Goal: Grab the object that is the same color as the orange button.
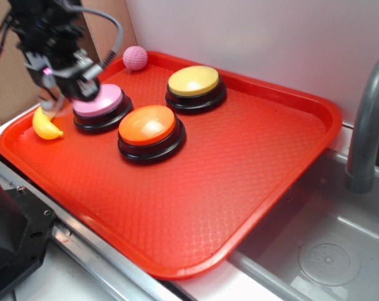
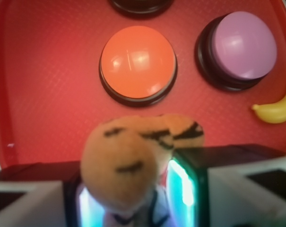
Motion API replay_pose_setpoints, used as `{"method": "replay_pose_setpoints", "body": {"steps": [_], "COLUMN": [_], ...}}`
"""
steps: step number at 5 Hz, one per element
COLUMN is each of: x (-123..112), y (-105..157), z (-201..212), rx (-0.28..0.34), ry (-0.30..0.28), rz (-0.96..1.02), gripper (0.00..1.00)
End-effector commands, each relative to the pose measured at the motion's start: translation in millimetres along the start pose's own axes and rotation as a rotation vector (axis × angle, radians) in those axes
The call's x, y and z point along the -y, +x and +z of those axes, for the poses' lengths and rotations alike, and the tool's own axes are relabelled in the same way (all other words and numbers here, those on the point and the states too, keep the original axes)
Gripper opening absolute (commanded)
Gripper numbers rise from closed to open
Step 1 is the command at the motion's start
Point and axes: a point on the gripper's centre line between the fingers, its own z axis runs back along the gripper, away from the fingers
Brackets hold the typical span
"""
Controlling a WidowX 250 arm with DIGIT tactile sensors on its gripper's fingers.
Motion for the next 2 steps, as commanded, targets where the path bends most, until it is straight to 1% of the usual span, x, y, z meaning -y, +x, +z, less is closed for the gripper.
{"method": "replay_pose_setpoints", "body": {"steps": [1, 2], "x": [-18.3, -26.5], "y": [13.1, 17.9], "z": [40.0, 45.7], "rx": [0.041, 0.047], "ry": [0.007, -0.005], "rz": [-0.055, -0.025], "gripper": [0.00, 0.00]}}
